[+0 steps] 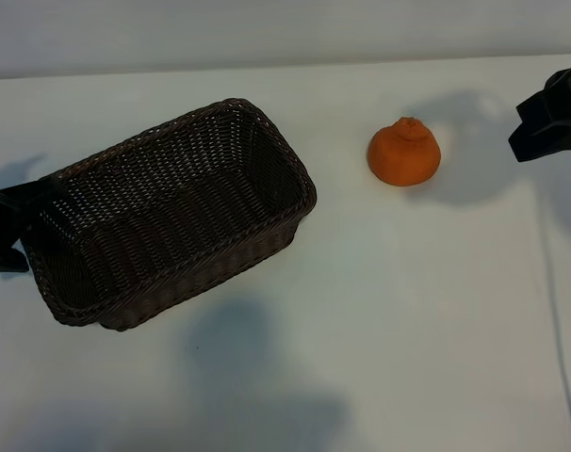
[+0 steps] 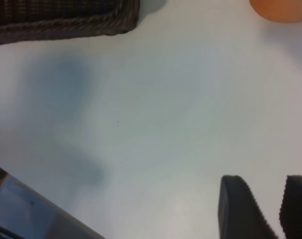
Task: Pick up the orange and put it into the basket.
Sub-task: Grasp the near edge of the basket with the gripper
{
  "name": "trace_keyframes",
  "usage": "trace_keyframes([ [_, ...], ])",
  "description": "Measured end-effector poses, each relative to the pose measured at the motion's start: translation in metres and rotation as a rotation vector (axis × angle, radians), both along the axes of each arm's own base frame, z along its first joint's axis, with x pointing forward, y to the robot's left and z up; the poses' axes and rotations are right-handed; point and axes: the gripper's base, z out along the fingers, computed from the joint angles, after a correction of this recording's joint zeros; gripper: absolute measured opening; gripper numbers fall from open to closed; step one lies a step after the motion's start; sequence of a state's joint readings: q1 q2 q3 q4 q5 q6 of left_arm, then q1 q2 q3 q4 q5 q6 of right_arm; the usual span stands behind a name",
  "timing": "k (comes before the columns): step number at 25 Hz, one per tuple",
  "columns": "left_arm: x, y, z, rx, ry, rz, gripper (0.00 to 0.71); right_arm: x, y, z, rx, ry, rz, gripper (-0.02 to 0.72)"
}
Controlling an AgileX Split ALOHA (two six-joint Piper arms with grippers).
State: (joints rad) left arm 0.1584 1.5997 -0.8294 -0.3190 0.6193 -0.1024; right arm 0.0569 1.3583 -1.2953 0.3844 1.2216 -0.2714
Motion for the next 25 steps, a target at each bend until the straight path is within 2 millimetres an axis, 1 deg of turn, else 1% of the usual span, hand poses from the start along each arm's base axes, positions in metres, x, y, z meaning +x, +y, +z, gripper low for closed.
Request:
trace_keyframes([
  [10, 0.002, -0.001, 0.0, -0.009, -0.023, 0.011, 0.454, 0.0, 0.0, 0.0, 0.0, 0.001, 0.0, 0.246],
  [13, 0.004, 0.0, -0.008, -0.014, -0.005, 0.013, 0.454, 0.0, 0.0, 0.0, 0.0, 0.001, 0.0, 0.246],
  [16, 0.007, 0.0, -0.023, -0.02, 0.043, 0.014, 0.454, 0.0, 0.0, 0.0, 0.0, 0.001, 0.0, 0.246],
  [19, 0.009, 0.001, -0.029, -0.017, 0.047, 0.02, 0.449, 0.0, 0.0, 0.0, 0.0, 0.001, 0.0, 0.246],
  [20, 0.009, 0.001, -0.029, -0.017, 0.045, 0.021, 0.433, 0.0, 0.0, 0.0, 0.0, 0.001, 0.0, 0.246],
  [21, 0.009, 0.001, -0.029, -0.018, 0.044, 0.023, 0.397, 0.0, 0.0, 0.0, 0.0, 0.001, 0.0, 0.246],
  [22, 0.009, 0.001, -0.029, -0.019, 0.043, 0.024, 0.347, 0.0, 0.0, 0.0, 0.0, 0.001, 0.0, 0.246],
  [23, 0.009, 0.001, -0.029, -0.021, 0.044, 0.024, 0.264, 0.0, 0.0, 0.0, 0.0, 0.001, 0.0, 0.246],
  [24, 0.009, 0.0, -0.029, -0.022, 0.045, 0.021, 0.164, 0.0, 0.0, 0.0, 0.0, 0.001, 0.0, 0.246],
  [25, 0.009, 0.0, -0.029, -0.025, 0.044, 0.021, 0.152, 0.0, 0.0, 0.0, 0.0, 0.001, 0.0, 0.246],
])
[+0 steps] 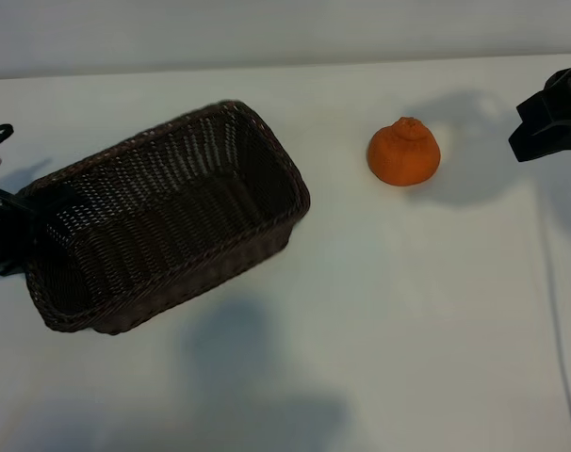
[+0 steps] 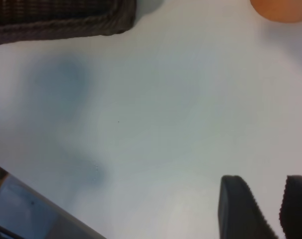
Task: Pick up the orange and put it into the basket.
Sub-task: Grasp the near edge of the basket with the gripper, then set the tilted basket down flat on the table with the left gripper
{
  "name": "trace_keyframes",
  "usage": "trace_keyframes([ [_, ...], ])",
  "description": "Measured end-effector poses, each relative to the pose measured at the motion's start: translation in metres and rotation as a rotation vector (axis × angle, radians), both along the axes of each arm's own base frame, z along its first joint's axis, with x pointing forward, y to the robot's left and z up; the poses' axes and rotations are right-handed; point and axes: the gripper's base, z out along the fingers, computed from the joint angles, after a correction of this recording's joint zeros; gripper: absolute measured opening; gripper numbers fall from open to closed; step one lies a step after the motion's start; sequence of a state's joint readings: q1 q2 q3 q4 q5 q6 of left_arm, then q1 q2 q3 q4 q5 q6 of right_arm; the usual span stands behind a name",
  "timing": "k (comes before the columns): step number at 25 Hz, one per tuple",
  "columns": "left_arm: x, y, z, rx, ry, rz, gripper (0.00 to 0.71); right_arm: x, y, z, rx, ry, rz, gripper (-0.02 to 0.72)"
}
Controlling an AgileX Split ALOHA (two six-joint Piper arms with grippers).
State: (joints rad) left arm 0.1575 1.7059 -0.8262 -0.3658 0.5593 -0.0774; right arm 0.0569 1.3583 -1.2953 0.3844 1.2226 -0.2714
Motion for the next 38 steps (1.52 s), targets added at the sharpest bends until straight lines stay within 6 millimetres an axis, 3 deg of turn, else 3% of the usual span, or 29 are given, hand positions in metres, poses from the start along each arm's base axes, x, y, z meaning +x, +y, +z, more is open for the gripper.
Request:
trace_keyframes([
  [7, 0.0, 0.0, 0.001, -0.003, 0.008, -0.02, 0.152, 0.0, 0.0, 0.0, 0.0, 0.0, 0.0, 0.246],
  [13, 0.007, -0.001, 0.018, -0.019, 0.035, -0.074, 0.151, 0.0, 0.0, 0.0, 0.0, 0.0, 0.0, 0.246],
  [18, 0.015, -0.001, 0.054, -0.026, 0.027, -0.132, 0.15, 0.0, 0.0, 0.0, 0.0, 0.0, 0.0, 0.246],
  [24, 0.025, -0.001, 0.114, -0.027, -0.056, -0.177, 0.15, 0.0, 0.0, 0.0, 0.0, 0.0, 0.0, 0.246],
  [27, 0.027, -0.002, 0.131, -0.035, -0.052, -0.2, 0.15, 0.0, 0.0, 0.0, 0.0, 0.0, 0.0, 0.246],
  [38, 0.028, -0.01, 0.136, -0.102, -0.115, -0.366, 0.15, 0.0, 0.0, 0.0, 0.0, -0.001, 0.0, 0.246],
])
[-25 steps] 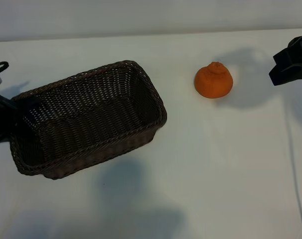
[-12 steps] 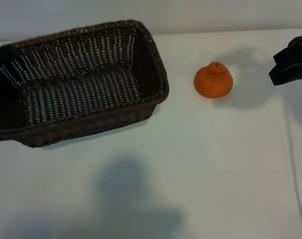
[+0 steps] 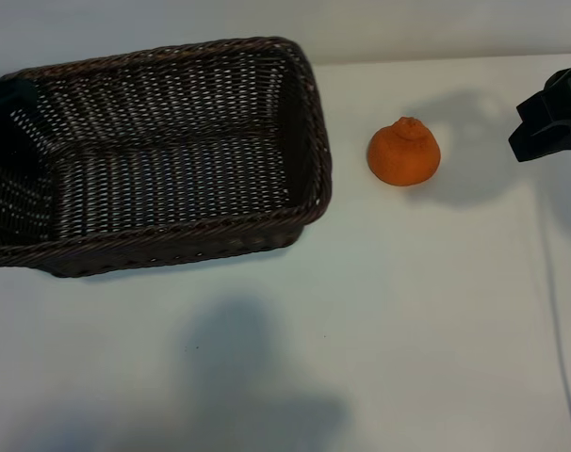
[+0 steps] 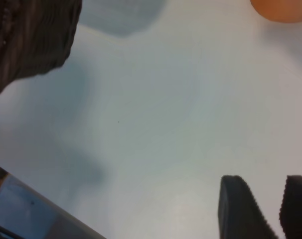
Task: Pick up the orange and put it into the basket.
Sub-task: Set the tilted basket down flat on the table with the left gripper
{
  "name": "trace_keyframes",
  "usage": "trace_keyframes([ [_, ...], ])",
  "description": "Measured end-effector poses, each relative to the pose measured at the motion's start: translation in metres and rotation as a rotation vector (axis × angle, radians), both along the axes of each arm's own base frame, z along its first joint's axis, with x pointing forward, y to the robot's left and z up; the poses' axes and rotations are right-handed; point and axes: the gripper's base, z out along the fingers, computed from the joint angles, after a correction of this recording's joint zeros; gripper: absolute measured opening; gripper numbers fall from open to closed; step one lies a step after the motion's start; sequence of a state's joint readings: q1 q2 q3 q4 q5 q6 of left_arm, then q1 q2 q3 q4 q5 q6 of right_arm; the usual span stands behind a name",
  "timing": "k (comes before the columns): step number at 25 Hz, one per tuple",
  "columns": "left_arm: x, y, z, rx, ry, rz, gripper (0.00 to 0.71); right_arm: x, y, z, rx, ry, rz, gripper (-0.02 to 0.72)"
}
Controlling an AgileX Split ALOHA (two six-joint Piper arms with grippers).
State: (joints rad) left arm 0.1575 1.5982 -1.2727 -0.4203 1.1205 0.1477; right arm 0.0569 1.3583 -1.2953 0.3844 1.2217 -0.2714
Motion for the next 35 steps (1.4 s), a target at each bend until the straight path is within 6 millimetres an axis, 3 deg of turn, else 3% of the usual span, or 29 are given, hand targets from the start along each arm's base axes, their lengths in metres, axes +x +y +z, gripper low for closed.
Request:
trace_keyframes([
  [10, 0.019, -0.01, -0.005, -0.046, 0.001, -0.092, 0.149, 0.0, 0.0, 0.0, 0.0, 0.0, 0.0, 0.246],
  [18, 0.036, -0.054, 0.002, 0.035, 0.009, -0.188, 0.149, 0.0, 0.0, 0.0, 0.0, 0.0, 0.0, 0.246],
  [22, 0.039, -0.065, -0.002, 0.044, 0.027, -0.169, 0.149, 0.0, 0.0, 0.0, 0.0, 0.0, 0.0, 0.246],
  [35, 0.045, -0.067, -0.052, 0.054, 0.067, -0.102, 0.149, 0.0, 0.0, 0.0, 0.001, 0.0, 0.0, 0.246],
])
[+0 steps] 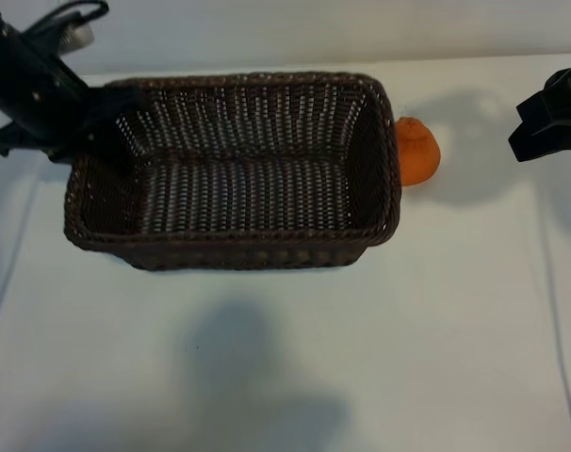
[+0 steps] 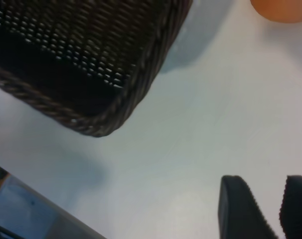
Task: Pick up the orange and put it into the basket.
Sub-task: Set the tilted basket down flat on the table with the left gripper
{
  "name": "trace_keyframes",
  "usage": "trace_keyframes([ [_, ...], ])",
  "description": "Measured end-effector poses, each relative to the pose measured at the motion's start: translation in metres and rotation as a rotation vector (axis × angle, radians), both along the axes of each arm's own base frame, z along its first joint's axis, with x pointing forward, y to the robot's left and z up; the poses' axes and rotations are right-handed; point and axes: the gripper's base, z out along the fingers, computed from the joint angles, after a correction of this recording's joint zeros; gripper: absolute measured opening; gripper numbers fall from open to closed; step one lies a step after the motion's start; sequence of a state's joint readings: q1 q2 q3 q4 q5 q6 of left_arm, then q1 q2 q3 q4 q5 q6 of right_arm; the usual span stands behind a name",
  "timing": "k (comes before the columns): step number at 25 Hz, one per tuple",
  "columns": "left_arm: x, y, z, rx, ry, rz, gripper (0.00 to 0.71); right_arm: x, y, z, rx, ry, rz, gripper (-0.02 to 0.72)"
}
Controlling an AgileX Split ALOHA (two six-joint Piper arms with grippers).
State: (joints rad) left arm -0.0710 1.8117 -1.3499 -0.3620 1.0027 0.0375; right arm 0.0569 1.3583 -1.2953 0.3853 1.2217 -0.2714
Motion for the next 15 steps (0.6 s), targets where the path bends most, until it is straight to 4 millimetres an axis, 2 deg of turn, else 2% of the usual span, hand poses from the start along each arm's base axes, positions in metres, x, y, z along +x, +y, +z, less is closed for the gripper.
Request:
trace_keyframes([
  [4, -0.005, 0.001, -0.02, 0.009, 0.023, 0.0, 0.149, 0.0, 0.0, 0.0, 0.0, 0.0, 0.0, 0.246],
  [9, -0.001, -0.002, -0.036, 0.003, 0.035, -0.001, 0.149, 0.0, 0.0, 0.0, 0.0, 0.0, 0.0, 0.246],
  [15, 0.003, -0.031, -0.054, -0.033, 0.013, -0.031, 0.149, 0.0, 0.0, 0.0, 0.0, 0.0, 0.0, 0.246],
])
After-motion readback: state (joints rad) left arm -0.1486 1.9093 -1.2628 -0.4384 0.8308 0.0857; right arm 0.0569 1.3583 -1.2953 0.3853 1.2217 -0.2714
